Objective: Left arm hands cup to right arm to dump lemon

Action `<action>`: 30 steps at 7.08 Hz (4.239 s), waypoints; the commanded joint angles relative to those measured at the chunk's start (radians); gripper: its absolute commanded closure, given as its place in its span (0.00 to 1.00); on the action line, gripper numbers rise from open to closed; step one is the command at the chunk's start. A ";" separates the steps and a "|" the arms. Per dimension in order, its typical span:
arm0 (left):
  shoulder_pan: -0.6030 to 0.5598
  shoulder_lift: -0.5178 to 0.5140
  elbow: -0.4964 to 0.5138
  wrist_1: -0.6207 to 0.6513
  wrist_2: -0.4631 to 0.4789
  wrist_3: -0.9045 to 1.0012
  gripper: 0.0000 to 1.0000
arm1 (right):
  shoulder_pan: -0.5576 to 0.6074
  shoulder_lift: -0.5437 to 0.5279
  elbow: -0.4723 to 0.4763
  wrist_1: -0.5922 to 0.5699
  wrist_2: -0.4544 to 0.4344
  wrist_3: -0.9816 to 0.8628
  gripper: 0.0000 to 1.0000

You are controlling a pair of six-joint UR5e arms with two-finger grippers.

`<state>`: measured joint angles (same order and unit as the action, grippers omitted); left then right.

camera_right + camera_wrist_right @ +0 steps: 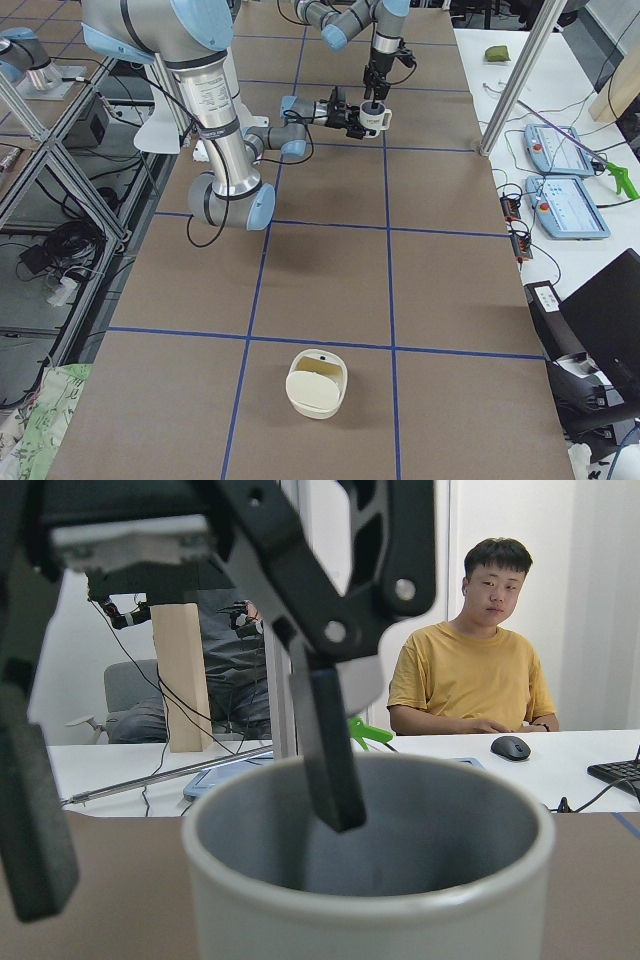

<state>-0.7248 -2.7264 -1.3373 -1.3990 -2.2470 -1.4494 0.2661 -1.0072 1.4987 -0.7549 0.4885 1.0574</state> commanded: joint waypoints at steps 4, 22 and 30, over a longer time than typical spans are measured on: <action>0.002 0.001 0.000 0.002 0.000 0.000 0.66 | 0.001 -0.001 0.000 -0.001 -0.001 -0.036 0.70; -0.171 0.659 -0.597 0.048 0.001 0.488 1.00 | 0.315 -0.178 0.014 0.226 0.668 -0.065 0.00; -0.333 1.108 -0.470 -0.278 -0.013 1.007 1.00 | 0.850 -0.323 0.072 0.122 1.585 -0.288 0.00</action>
<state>-1.0365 -1.6315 -1.8180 -1.6780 -2.2586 -0.4770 1.0735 -1.3265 1.5691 -0.5957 2.0078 0.8230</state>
